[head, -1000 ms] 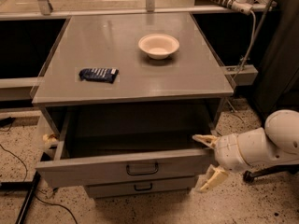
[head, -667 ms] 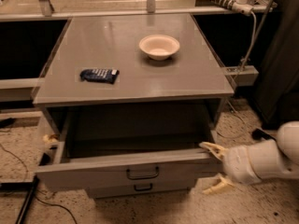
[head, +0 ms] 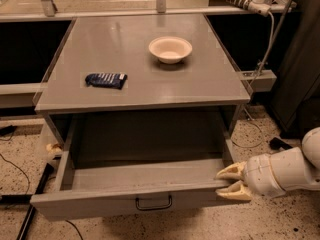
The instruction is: Open top drawer
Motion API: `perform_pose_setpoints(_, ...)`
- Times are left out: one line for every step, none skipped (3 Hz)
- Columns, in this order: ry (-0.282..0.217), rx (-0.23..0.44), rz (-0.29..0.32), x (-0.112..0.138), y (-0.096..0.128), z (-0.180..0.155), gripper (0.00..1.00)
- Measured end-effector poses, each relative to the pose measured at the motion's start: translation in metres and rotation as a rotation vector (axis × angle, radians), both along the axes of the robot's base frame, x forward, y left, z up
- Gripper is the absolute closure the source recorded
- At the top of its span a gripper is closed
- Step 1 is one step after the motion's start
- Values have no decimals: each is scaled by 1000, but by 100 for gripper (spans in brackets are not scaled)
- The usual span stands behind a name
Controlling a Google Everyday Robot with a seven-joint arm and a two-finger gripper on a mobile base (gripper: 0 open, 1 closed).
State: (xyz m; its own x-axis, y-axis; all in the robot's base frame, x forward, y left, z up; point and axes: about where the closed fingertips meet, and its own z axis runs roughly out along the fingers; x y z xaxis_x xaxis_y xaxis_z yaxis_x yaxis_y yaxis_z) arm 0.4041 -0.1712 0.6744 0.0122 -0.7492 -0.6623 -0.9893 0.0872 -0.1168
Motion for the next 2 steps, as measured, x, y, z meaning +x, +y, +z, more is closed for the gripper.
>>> perform_pose_setpoints(0, 0, 1, 0, -1, 2, 100)
perform_pose_setpoints(6, 2, 13, -16, -3, 5, 100)
